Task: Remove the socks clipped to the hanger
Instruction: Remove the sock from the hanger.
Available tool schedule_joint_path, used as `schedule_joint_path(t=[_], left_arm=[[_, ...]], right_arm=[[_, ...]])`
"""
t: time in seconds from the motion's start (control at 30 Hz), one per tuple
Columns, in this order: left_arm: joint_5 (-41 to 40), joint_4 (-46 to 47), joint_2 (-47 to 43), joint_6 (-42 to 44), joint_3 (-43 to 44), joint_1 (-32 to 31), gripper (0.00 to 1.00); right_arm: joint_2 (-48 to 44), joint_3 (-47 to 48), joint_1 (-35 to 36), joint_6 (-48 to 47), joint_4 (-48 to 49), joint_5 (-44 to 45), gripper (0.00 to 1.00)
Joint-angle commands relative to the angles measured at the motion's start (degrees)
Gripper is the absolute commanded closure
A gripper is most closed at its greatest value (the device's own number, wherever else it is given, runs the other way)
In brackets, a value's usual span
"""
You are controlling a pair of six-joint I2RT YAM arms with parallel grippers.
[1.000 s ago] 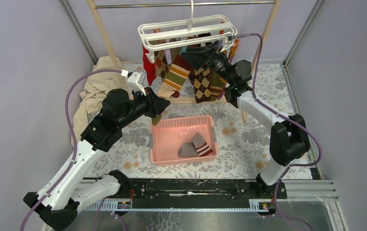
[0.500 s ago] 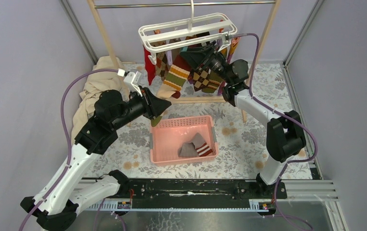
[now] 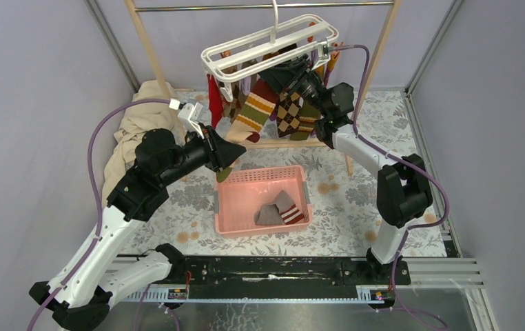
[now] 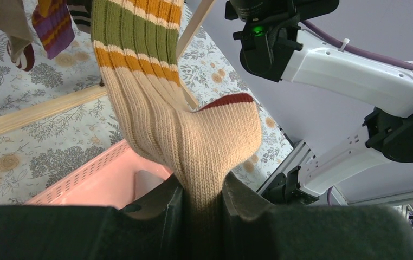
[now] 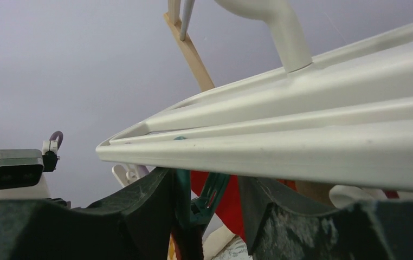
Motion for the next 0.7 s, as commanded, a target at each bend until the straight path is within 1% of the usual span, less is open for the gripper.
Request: schedule_joint_path(t=[0.0,0.13,0.4,0.47,0.5,0.53,0.6,0.67], left_arm=[[1.09,0.92,-0.75,0.03,0.29,-0.35,0.71],[0.99,0.86,-0.76,0.12,-0.07,-0.39,0.71],[0.99,0.65,-0.58,0.30,-0.59,-0.38,0.71],[1.06,0.65,-0.51,0.30,-0.72,-0.39,0.71],[1.20,0.69,-0.49,0.30,-0.81,-0.33,0.71],[1.48,0.74,-0.42,0.22,-0.82,-0.40,0.71],[2.36,0.91,-0.17,0.06,-1.17,-0.41,0.71],[2.93,1.29,-0.05,-0.27,-1.74,-0.36,0.71]], right_arm=[[0.62,3.20,0.40,1.81,4.99,-0.19,0.52],[0.68,2.96,0.40,2.03,5.34,-0.36,0.60],[0.64,3.63,0.39,2.03,4.03,-0.55,0.84],[0.50,3.56,0.39,1.70,3.59,-0.44,0.87],[0.43,3.50,0.39,1.71,3.42,-0.44,0.86],[0.34,3.36,0.40,1.60,3.09,-0.52,0.81],[-0.31,2.51,0.40,1.35,2.46,-0.39,0.56],[-1.12,1.23,0.40,1.14,1.81,-0.58,0.36]])
